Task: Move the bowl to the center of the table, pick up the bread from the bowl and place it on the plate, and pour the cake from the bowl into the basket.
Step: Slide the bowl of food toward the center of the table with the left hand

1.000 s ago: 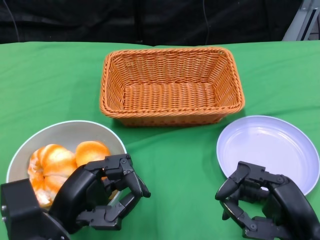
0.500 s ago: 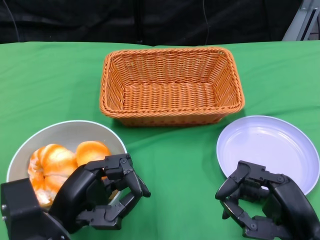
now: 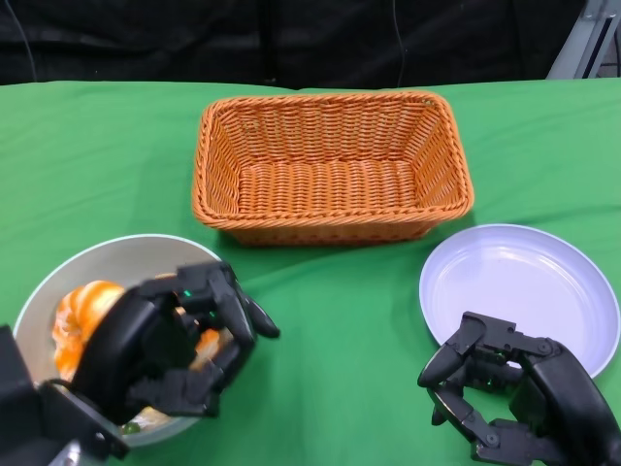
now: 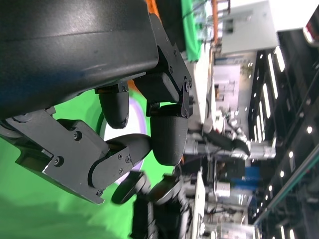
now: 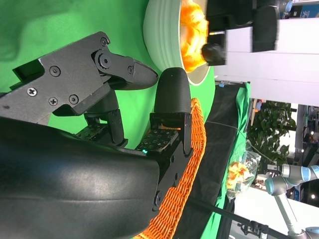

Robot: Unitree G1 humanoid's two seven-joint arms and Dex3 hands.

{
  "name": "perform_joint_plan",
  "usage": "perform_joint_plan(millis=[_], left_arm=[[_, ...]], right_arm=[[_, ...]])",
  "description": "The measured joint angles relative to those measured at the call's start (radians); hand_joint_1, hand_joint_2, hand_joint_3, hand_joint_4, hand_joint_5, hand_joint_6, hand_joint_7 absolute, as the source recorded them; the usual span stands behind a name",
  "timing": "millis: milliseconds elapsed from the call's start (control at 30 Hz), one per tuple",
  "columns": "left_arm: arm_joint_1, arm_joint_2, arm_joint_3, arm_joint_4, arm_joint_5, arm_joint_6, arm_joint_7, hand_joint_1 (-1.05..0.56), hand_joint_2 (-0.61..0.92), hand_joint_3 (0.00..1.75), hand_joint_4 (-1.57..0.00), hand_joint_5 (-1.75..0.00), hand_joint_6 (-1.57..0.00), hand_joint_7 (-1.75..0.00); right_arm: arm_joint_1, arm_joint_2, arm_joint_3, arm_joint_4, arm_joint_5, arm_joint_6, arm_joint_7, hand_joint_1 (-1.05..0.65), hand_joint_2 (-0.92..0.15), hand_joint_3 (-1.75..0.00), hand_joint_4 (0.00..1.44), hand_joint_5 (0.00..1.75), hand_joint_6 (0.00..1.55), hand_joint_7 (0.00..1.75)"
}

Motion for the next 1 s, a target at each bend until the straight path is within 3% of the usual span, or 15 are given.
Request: perform_joint_plan(millis=[133, 267, 333, 433, 500, 667, 1000], left_arm=[[-0.007, 0.006, 0.022, -0.018, -0.013, 0.017, 0.011, -0.26, 0.41, 1.29, -0.82, -1.61, -0.79, -1.30], [-0.028, 0.008, 0.053, -0.018, -0.021, 0.022, 0.028, -0.29, 0.44, 1.14, -0.73, -1.53, -0.81, -1.01], [-0.049, 0.009, 0.074, -0.018, -0.021, 0.018, 0.044, -0.33, 0.53, 0.94, -0.72, -1.48, -0.84, -0.88], [-0.066, 0.010, 0.100, 0.006, -0.017, -0.012, 0.053, -0.42, 0.83, 0.35, -0.74, -1.25, -0.93, -0.55], [-0.085, 0.010, 0.125, 0.057, -0.015, -0.060, 0.053, -0.47, 0.90, 0.22, -0.75, -1.09, -0.95, -0.37], [-0.145, 0.026, 0.193, 0.162, 0.006, -0.167, 0.066, -0.54, 0.92, 0.20, -0.72, -0.79, -0.90, -0.13], [-0.230, 0.087, 0.297, 0.304, 0.010, -0.230, 0.100, -0.62, 0.92, 0.21, -0.77, -0.33, -0.83, 0.00]], right_arm=[[0.000, 0.000, 0.000, 0.000, -0.002, 0.000, 0.000, -0.22, -0.63, -0.80, 0.70, 1.51, 0.72, 1.19], [0.000, 0.000, 0.000, 0.000, -0.002, 0.000, 0.000, -0.21, -0.63, -0.79, 0.70, 1.51, 0.71, 1.19], [0.000, 0.000, 0.000, 0.000, -0.002, 0.000, 0.000, -0.20, -0.63, -0.79, 0.71, 1.51, 0.72, 1.19], [0.000, 0.000, 0.000, 0.000, -0.002, 0.000, 0.000, -0.21, -0.63, -0.80, 0.71, 1.51, 0.72, 1.19], [-0.001, 0.000, 0.000, 0.000, -0.002, 0.000, 0.000, -0.21, -0.63, -0.79, 0.70, 1.51, 0.71, 1.19], [0.000, 0.000, 0.000, 0.000, -0.002, 0.000, 0.000, -0.21, -0.63, -0.80, 0.70, 1.52, 0.72, 1.19], [-0.001, 0.000, -0.002, 0.006, -0.002, -0.002, 0.000, -0.22, -0.62, -0.81, 0.70, 1.52, 0.72, 1.19]])
